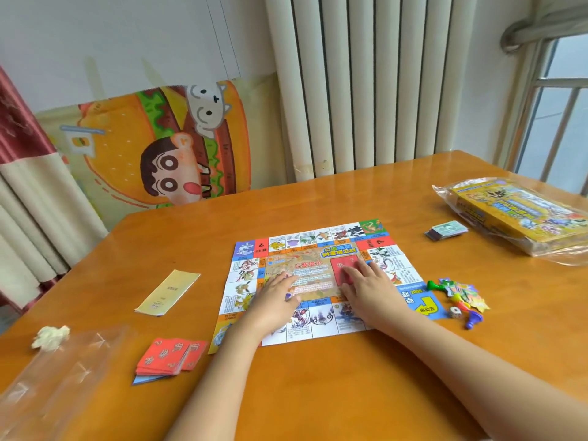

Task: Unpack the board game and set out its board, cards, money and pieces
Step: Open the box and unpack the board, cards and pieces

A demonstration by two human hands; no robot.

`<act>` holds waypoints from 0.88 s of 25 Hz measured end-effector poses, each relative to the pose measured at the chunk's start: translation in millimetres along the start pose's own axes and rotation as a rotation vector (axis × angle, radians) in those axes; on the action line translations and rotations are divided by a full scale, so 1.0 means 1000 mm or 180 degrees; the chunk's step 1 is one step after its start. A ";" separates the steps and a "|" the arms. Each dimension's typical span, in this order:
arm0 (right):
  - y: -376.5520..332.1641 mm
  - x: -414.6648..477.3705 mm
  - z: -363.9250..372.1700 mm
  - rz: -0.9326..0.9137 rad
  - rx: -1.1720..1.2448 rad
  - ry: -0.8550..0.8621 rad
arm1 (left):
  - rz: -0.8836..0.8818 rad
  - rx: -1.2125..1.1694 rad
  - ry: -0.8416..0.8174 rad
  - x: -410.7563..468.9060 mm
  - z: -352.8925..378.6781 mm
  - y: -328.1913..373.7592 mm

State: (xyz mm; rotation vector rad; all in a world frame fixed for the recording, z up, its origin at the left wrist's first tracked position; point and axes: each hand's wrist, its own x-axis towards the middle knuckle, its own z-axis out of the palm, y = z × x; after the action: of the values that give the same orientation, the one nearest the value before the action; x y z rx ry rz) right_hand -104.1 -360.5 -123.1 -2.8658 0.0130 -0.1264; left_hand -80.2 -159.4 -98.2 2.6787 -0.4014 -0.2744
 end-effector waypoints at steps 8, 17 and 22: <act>-0.011 -0.003 -0.004 -0.0114 0.0006 0.0028 | -0.0057 -0.0415 0.0235 -0.011 -0.025 -0.008; -0.010 -0.001 -0.004 -0.0279 0.0155 0.0063 | -0.0135 -0.0289 0.0515 -0.054 -0.046 -0.032; -0.016 -0.006 -0.012 -0.0255 0.0674 0.0403 | -0.0055 0.0078 0.0155 -0.064 -0.030 -0.026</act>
State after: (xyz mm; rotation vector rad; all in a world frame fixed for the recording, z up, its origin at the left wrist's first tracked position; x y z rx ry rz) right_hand -110.9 -348.1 -107.6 -2.6433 -0.0853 -0.3062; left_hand -126.5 -105.3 -73.8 2.7081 -0.3693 -0.2101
